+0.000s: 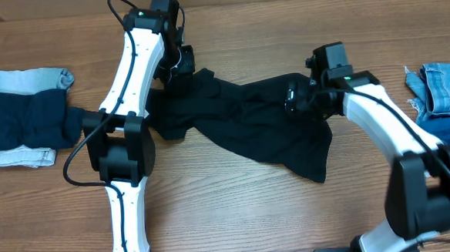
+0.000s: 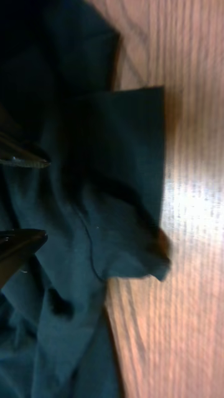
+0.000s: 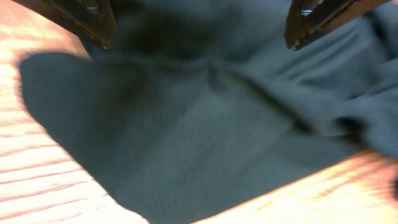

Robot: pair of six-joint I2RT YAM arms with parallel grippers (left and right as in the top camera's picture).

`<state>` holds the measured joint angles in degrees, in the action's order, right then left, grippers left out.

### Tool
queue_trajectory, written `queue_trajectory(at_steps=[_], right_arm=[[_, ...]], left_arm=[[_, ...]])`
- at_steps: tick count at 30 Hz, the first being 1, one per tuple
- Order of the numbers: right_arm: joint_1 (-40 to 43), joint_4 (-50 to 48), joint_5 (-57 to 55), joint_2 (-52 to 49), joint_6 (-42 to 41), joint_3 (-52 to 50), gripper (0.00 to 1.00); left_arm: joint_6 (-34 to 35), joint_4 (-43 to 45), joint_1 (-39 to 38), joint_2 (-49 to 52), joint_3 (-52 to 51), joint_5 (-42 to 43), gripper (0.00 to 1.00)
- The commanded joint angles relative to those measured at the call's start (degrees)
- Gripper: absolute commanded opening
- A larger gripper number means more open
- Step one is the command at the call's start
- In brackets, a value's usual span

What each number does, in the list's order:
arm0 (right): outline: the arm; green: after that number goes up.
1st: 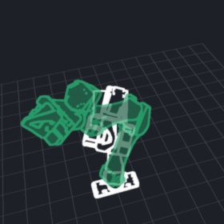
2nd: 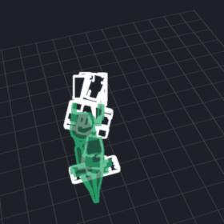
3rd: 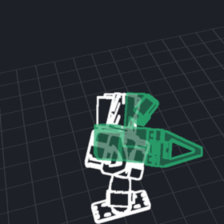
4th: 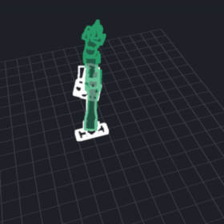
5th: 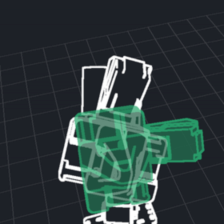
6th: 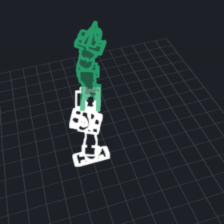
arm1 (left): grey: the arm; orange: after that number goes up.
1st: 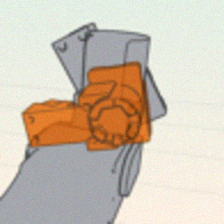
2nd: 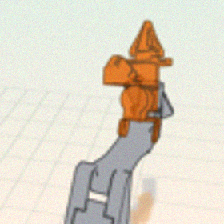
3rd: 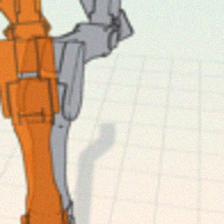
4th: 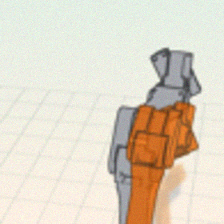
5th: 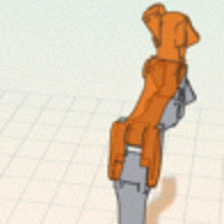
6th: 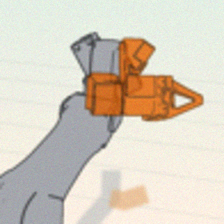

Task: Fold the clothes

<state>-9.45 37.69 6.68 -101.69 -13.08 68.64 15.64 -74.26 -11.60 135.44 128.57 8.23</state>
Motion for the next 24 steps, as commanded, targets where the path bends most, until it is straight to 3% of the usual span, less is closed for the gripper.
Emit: queue_trajectory(at_steps=[1, 4, 12, 24], right_arm=[[0.2, -5.6, 1.3, -4.2, 7.5, 0.7, 0.88], [0.2, -7.7, 2.6, -5.1, 12.1, 0.7, 0.77], [0.2, -7.4, 13.1, -5.1, 22.5, 0.7, 0.75], [0.0, -11.5, 14.1, -8.5, 22.5, -0.5, 0.57]], left_arm=[[-3.9, -1.4, 0.0, -2.1, 0.9, 1.9, 0.39], [-4.2, -3.9, 0.1, -2.1, 0.9, 1.9, 0.39], [-5.4, -5.2, 0.0, -2.1, 0.9, 1.9, 0.41], [-3.2, -4.8, 0.0, -2.1, 0.9, 2.4, 0.44]])
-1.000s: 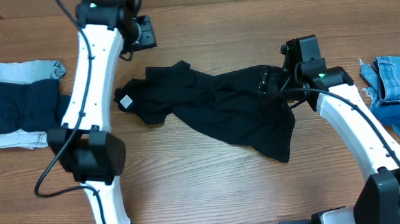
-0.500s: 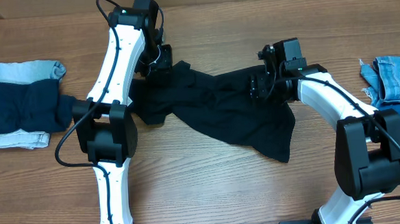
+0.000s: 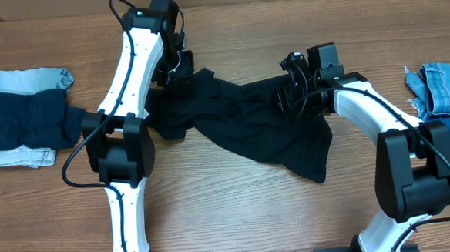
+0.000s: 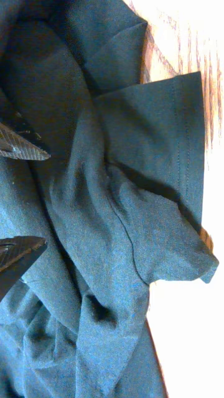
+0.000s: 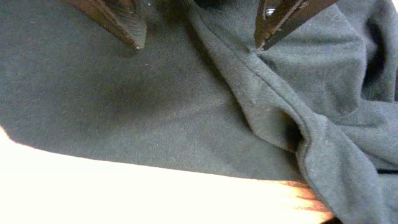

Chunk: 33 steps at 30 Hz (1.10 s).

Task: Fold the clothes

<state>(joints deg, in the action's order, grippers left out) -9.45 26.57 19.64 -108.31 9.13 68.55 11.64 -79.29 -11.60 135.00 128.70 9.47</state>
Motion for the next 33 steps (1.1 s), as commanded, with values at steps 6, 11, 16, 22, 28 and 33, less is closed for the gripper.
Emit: queue_trajectory(at_steps=[6, 11, 16, 22, 28, 33], right_arm=[[0.0, -0.9, 1.0, -2.4, 0.3, -0.3, 0.3], [0.2, 4.6, -1.2, 2.3, 0.3, 5.3, 0.04], [-0.7, 14.7, -1.5, 16.6, 0.7, 14.4, 0.04], [-3.6, 17.8, -1.5, 29.1, 4.6, 15.0, 0.04], [-4.4, 19.8, -1.5, 29.6, 4.6, 15.1, 0.04], [-4.5, 20.1, 2.1, 32.8, 4.6, 15.2, 0.04]], left_arm=[[0.8, 0.2, 0.0, -1.7, 0.8, 1.1, 0.44], [0.3, 0.0, 0.5, -2.1, 3.7, 1.1, 0.4], [0.1, -0.2, 1.4, -6.3, 11.5, 1.1, 0.5], [-3.2, -0.1, 1.3, -9.9, 12.6, 4.0, 0.57], [-12.8, -0.3, 0.7, -9.9, 12.4, 18.0, 0.66], [-18.0, -0.4, -1.2, -9.9, 12.4, 24.5, 0.6]])
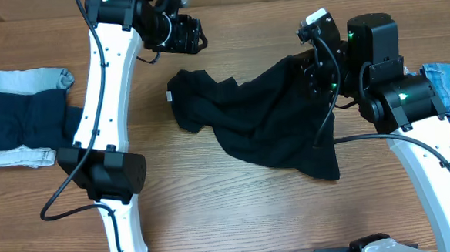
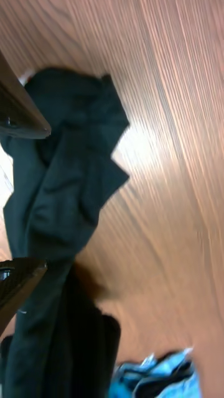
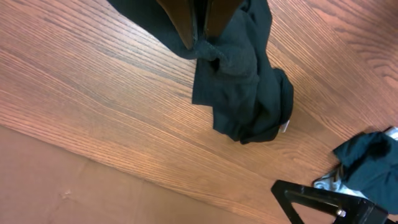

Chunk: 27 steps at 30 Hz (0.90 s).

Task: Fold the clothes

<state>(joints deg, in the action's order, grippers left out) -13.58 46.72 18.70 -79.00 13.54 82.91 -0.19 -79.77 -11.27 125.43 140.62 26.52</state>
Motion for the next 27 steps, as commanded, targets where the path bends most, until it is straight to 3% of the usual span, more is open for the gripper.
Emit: queue_trajectory(at_steps=[1, 4, 6, 8, 10, 12, 16, 18, 20, 23, 27], right_arm=[[-0.3, 0.0, 3.6, 4.4, 0.2, 0.9, 0.04], [-0.3, 0.2, 3.9, 9.0, 0.0, 0.9, 0.04], [-0.3, 1.0, 3.9, 10.9, 0.0, 0.9, 0.04], [-0.3, 2.1, 3.9, 11.1, 0.0, 0.8, 0.04], [-0.3, 4.3, 3.9, 10.6, 0.0, 0.8, 0.04], [-0.3, 6.0, 3.5, 10.5, 0.2, 0.8, 0.04], [-0.3, 7.0, 2.8, 10.5, 0.2, 0.8, 0.04], [-0.3, 7.0, 2.8, 10.5, 0.2, 0.8, 0.04], [-0.3, 7.5, 2.8, 10.5, 0.2, 0.8, 0.04], [-0.3, 9.4, 2.8, 10.5, 0.2, 0.8, 0.04], [-0.3, 11.2, -2.9, 10.5, -0.2, 0.8, 0.04]], left_arm=[[-6.9, 0.1, -2.0, -0.3, 0.5, 7.4, 0.59], [-7.5, -0.2, -3.7, -0.3, 0.2, 4.5, 0.63], [-5.6, -1.4, -5.3, -0.1, -1.6, -4.0, 0.62], [-4.5, -0.8, -6.1, -0.1, -5.5, -7.8, 0.52], [-2.7, 1.7, -6.5, -0.1, -13.0, -8.1, 0.25], [-2.0, 3.6, -6.5, -0.1, -19.7, -7.8, 0.14], [-0.8, 6.9, -6.7, -0.1, -30.2, -7.4, 0.12], [0.5, 10.5, -6.8, -0.1, -34.7, -7.4, 0.2], [1.7, 13.5, -6.8, -0.1, -37.2, -7.4, 0.21], [1.8, 11.7, -6.8, -0.1, -39.9, -7.5, 0.15], [6.8, 9.1, -6.8, -0.1, -46.9, -7.5, 0.09]])
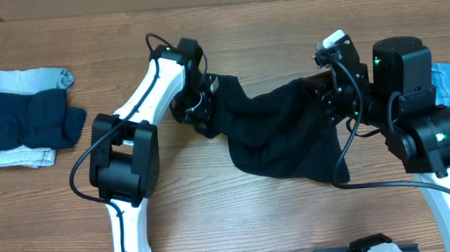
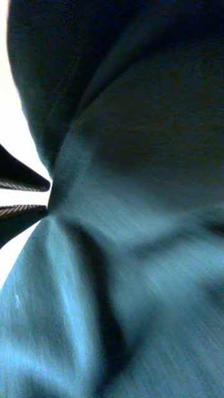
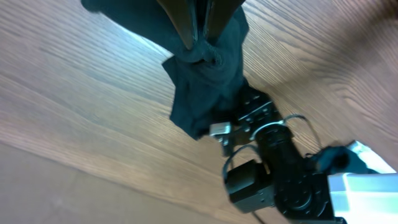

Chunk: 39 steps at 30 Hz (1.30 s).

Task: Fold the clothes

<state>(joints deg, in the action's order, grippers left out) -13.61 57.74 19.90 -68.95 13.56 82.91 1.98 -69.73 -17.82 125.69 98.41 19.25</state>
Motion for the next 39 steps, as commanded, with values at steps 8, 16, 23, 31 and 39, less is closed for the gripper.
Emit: queue_trajectory(at_steps=[8, 16, 23, 31, 39], right_arm=[[-0.3, 3.0, -11.1, -0.3, -4.8, 0.7, 0.04], [-0.3, 3.2, -10.9, -4.7, -6.1, 0.7, 0.04], [-0.3, 3.3, -10.9, -4.7, -6.1, 0.7, 0.04], [-0.3, 3.3, -10.9, -4.7, -6.1, 0.7, 0.04], [-0.2, 4.0, -12.8, -4.7, -6.1, 0.7, 0.04]], left_arm=[[10.1, 1.8, -0.1, -3.1, -9.2, 0.3, 0.04], [5.2, 15.8, 2.1, -15.1, 0.1, -11.1, 0.42], [3.1, 28.5, 3.0, -2.5, 0.1, -4.4, 0.45], [2.3, 32.1, 2.9, 1.2, 0.1, -3.7, 0.46], [1.8, 18.0, 7.3, -4.7, 14.6, -5.7, 0.04]])
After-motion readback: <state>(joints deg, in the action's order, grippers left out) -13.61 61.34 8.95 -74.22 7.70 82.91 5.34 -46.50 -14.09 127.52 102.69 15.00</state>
